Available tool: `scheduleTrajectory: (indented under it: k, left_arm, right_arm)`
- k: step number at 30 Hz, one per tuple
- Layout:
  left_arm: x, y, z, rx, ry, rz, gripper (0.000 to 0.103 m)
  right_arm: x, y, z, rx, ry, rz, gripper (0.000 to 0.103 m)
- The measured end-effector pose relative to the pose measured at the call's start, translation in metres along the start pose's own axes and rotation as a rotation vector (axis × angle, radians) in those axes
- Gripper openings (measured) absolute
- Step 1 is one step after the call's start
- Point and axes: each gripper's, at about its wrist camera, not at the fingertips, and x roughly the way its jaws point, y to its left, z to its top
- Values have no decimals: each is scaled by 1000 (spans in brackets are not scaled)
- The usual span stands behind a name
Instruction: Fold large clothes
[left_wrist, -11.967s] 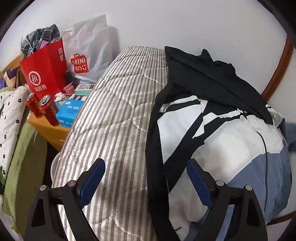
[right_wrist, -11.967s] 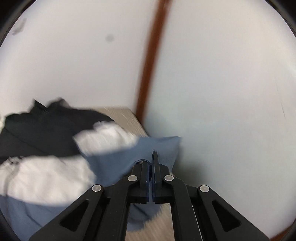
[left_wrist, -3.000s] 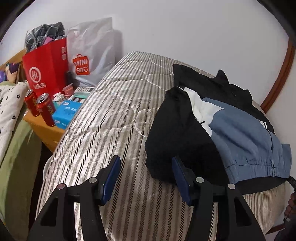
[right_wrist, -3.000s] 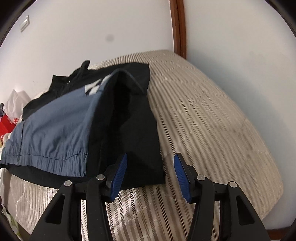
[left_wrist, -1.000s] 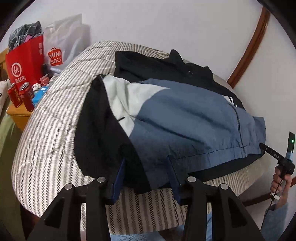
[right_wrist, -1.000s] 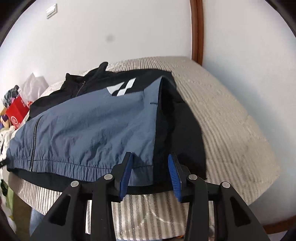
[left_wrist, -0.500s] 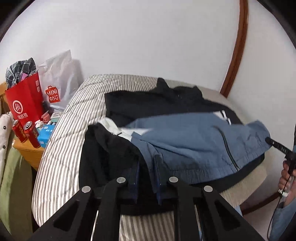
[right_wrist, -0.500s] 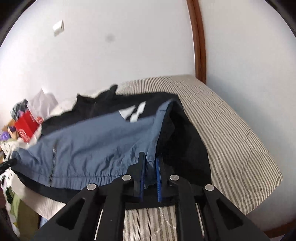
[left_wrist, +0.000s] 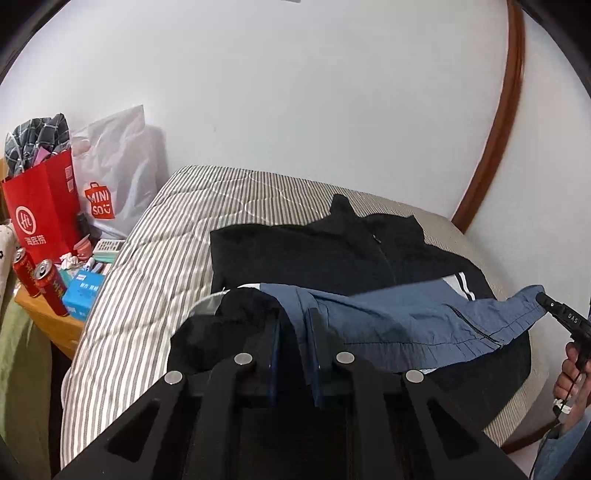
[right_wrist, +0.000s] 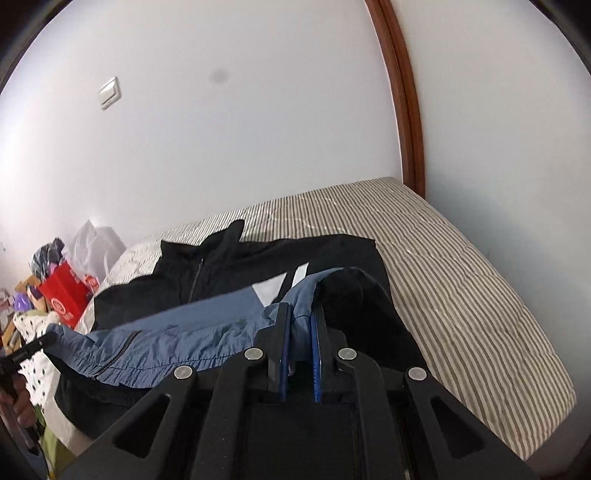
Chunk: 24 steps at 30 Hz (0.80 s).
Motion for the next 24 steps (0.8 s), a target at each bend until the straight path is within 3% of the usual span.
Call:
scheduleTrajectory:
  k: [6,15,17,18,22,24]
  left_arm:
    - [33,5,26,-1,25,-5,13]
    - [88,16,47,-40,128,-29,18]
    - [94,16,50,-46,155,-30,23]
    - [94,15,51,-39,161,-47,31]
    - [63,5,53,12,47,-130,63]
    - [47,0,51,52,2,-150,63]
  right_arm:
    - [38,2,25,5,21,-10,10]
    - [105,-6,44,36,84,-54,12]
    - [112,-10,47,50,92,-64,20]
    - [112,-11,49,50,89,-65,23]
    - [88,-4,58,0,5,-82,30]
    - [72,5,59,-54,-32,-80,39]
